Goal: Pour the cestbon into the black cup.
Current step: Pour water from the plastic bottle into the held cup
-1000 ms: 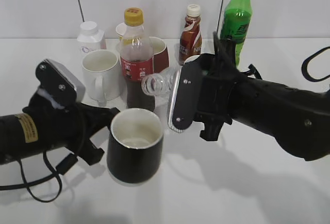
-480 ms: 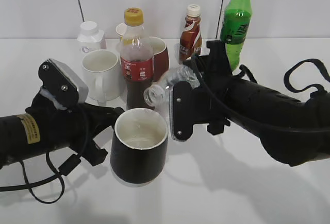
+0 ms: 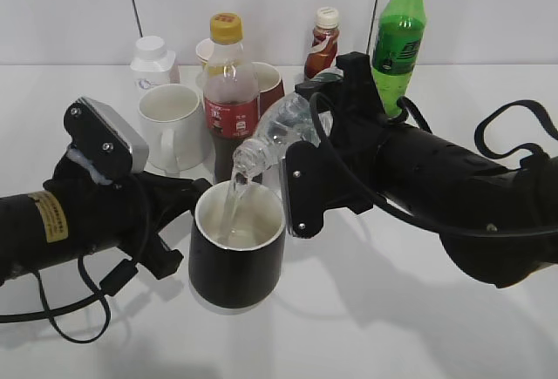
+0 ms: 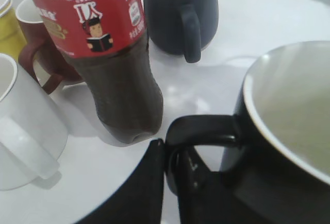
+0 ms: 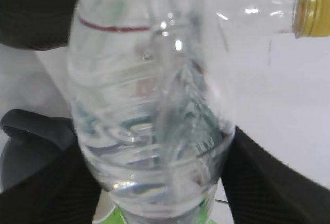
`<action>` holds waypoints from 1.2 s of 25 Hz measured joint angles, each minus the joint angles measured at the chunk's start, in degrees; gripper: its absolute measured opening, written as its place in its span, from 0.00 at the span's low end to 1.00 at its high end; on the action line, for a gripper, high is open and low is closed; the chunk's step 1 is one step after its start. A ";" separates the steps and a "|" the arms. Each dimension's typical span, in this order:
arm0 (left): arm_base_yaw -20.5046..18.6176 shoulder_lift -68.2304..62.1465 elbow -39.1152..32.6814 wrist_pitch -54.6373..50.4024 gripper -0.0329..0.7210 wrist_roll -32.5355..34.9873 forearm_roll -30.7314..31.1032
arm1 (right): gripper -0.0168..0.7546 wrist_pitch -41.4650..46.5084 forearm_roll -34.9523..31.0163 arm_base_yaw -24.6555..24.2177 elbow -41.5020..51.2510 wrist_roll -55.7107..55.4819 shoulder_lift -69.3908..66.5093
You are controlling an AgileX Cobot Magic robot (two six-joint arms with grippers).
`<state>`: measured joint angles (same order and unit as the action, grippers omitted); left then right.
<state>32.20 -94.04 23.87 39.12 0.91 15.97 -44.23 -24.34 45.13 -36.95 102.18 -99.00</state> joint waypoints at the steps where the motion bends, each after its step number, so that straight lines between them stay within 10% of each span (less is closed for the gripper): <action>1: 0.00 0.00 0.00 0.01 0.10 0.00 0.00 | 0.66 0.00 0.08 0.00 0.00 0.06 0.00; 21: 0.00 0.00 0.00 0.01 0.10 0.02 0.00 | 0.66 -0.18 0.12 0.00 0.00 1.65 0.00; 30: 0.00 -0.09 0.00 0.67 0.10 0.02 -2.28 | 0.66 5.42 0.07 0.00 0.00 -18.31 0.00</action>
<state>32.20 -94.13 23.87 39.79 0.94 13.69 -38.81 -24.27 45.13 -36.95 83.87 -99.00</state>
